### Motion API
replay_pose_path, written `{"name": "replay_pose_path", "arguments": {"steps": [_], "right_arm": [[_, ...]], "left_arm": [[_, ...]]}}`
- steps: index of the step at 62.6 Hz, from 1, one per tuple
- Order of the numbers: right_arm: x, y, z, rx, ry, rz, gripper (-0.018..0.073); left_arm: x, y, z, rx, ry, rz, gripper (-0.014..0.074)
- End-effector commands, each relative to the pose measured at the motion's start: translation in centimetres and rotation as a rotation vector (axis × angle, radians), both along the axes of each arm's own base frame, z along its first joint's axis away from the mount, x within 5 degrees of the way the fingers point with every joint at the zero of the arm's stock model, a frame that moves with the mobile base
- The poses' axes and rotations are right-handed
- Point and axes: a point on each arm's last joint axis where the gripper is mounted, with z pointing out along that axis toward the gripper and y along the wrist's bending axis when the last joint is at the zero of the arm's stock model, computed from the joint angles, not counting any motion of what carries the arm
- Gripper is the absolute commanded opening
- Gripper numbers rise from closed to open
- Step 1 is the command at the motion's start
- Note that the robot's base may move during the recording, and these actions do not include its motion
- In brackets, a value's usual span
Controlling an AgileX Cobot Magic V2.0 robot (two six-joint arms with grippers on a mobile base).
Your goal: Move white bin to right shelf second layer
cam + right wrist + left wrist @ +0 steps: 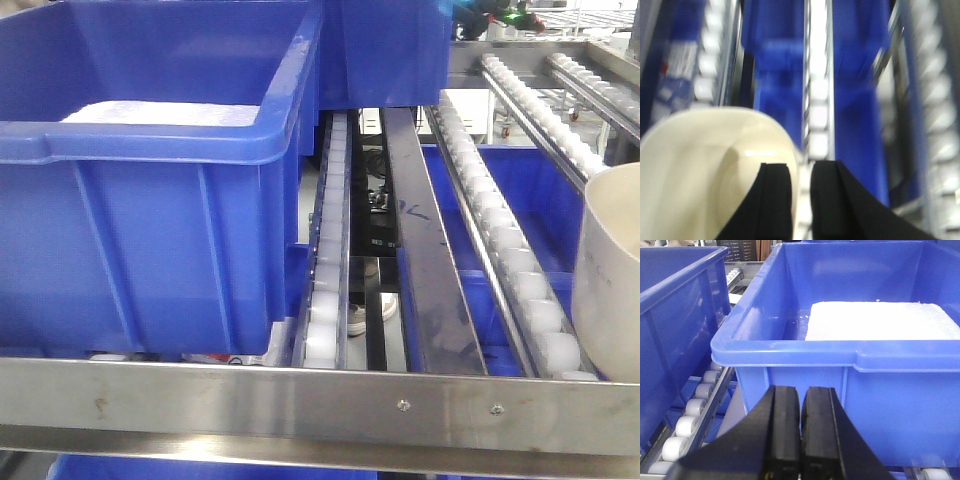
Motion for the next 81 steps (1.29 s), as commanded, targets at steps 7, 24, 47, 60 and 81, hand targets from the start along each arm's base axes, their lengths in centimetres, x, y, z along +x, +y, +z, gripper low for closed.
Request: {"name": "replay_pose_path", "arguments": {"steps": [7,24,47,60,81], "right_arm": [[-3.1,0.5,3.5,-0.042,-0.221,-0.03,0.006],[-6.7,1.9,2.8,-0.003,-0.405,0.008,0.0048],[-7.5,2.6,2.4,0.027,-0.508,0.069,0.0048],[-7.5,2.6,2.4,0.027,-0.508,0.069,0.0048],[-8.8,2.6,0.8,-0.086,-0.551,0.121,0.0048]], "left_arm": [[0.0,0.0,-0.1,-0.019,-0.068,0.001,0.0085],[0.0,0.0,-0.1,-0.019,-0.068,0.001,0.0085],[0.0,0.0,-0.1,-0.019,-0.068,0.001,0.0085],[0.0,0.0,-0.1,-0.019,-0.068,0.001,0.0085],[0.0,0.0,-0.1,-0.019,-0.068,0.001,0.0085]]}}
